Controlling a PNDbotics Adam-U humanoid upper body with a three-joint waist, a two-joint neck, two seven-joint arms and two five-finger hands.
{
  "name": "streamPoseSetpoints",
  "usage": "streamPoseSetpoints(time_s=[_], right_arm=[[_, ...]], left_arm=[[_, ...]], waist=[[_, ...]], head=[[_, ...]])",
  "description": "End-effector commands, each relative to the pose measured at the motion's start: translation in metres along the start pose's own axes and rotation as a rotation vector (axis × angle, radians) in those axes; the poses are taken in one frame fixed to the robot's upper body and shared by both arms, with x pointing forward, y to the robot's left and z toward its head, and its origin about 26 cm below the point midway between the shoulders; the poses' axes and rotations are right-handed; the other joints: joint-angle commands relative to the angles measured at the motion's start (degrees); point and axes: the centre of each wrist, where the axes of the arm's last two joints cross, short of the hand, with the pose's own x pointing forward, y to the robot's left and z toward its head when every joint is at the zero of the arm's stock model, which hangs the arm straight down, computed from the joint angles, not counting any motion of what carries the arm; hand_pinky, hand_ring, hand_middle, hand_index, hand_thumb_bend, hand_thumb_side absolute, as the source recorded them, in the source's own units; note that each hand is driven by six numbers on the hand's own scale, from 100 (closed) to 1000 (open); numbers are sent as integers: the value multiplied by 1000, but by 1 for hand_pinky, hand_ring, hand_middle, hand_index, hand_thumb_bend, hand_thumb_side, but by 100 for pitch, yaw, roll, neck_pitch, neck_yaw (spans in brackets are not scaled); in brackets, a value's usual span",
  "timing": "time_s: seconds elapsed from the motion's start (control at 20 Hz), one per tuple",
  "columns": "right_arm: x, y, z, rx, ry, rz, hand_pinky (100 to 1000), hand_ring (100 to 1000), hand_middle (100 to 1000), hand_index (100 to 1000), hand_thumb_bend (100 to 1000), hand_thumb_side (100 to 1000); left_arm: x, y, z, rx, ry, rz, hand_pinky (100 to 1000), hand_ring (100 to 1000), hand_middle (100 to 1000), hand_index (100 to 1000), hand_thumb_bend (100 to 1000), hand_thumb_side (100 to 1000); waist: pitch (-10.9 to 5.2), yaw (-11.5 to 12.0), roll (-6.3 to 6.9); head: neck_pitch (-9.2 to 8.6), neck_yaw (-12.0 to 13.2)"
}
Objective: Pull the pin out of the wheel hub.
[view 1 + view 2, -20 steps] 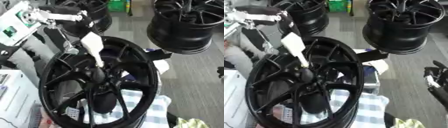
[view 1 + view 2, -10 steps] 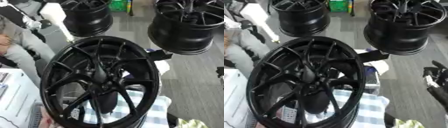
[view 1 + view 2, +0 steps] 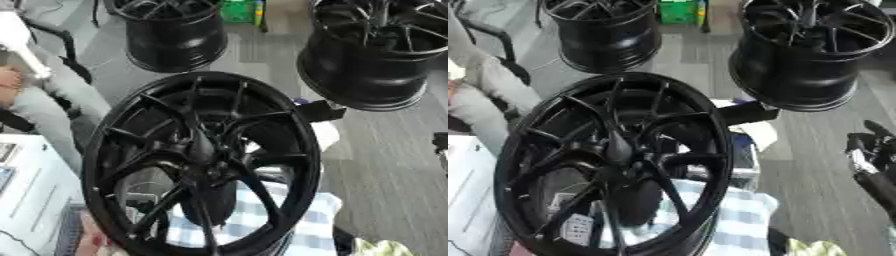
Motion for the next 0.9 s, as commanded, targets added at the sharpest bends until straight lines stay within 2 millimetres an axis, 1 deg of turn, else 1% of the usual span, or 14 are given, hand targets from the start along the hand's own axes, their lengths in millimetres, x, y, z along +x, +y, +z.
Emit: streamPoseSetpoints(time_s=[0.05, 0.1, 0.15, 0.2, 0.25, 0.3, 0.35, 0.4, 0.45, 0.55, 0.65, 0.8, 0.9], right_arm=[[5, -8, -4, -9, -20, 20, 806, 801, 727, 934, 100, 459], [5, -8, -3, -10, -19, 19, 806, 801, 727, 934, 100, 459], [5, -8, -3, -12, -18, 18, 806, 801, 727, 934, 100, 459], [5, -8, -3, -13, -17, 18, 806, 801, 727, 934, 100, 460], [5, -8, -3, -13, -17, 18, 806, 801, 727, 934, 100, 460], [5, -8, -3, -14, -18, 18, 806, 801, 727, 934, 100, 460], [5, -8, -3, -15, -18, 18, 806, 801, 727, 934, 100, 460], [5, -8, -3, -16, -18, 18, 806, 801, 727, 934, 100, 461], [5, -8, -3, -16, -17, 17, 806, 802, 727, 934, 100, 463], [5, -8, -3, -15, -17, 15, 806, 802, 727, 934, 100, 463], [5, -7, -3, -15, -17, 14, 806, 802, 727, 934, 100, 464], [5, -7, -4, -15, -18, 11, 806, 802, 727, 934, 100, 463], [5, -7, -4, -16, -18, 11, 806, 802, 727, 934, 100, 463]], left_arm=[[-16, 7, 23, -83, 60, -121, 720, 499, 377, 472, 132, 190], [-23, -1, 25, -95, 98, -117, 725, 526, 409, 505, 159, 186], [-30, -9, 28, -105, 138, -111, 735, 574, 464, 562, 203, 189], [-38, -17, 33, -113, 186, -103, 750, 639, 553, 656, 243, 243], [-45, -25, 37, -115, 237, -99, 772, 708, 664, 756, 304, 279], [-53, -33, 42, -108, 294, -98, 788, 738, 723, 806, 349, 344], [-60, -40, 46, -90, 343, -99, 824, 789, 811, 882, 471, 493], [-67, -48, 50, -60, 385, -96, 833, 807, 838, 901, 522, 549], [-73, -57, 53, -28, 415, -94, 849, 834, 876, 929, 621, 641], [-83, -72, 57, 35, 458, -89, 856, 854, 909, 953, 707, 717], [-89, -85, 58, 109, 484, -73, 857, 860, 918, 961, 735, 755], [-93, -99, 56, 202, 484, -40, 854, 849, 905, 952, 713, 784], [-93, -104, 53, 231, 464, -19, 853, 843, 894, 946, 691, 790]], waist=[[-36, 2, -17], [-32, -1, -28], [-27, -2, -36], [-22, -3, -44], [-17, -3, -49], [-10, -4, -53], [-6, -3, -56], [-2, -4, -59], [1, -5, -62], [5, -7, -69], [9, -8, -80], [14, -12, -103], [16, -12, -112]], head=[[28, -12], [28, -13], [28, -12], [28, -15], [28, -21], [28, -23], [28, -24], [28, -27], [28, -30], [28, -32], [28, -32], [28, -33], [28, -27]])
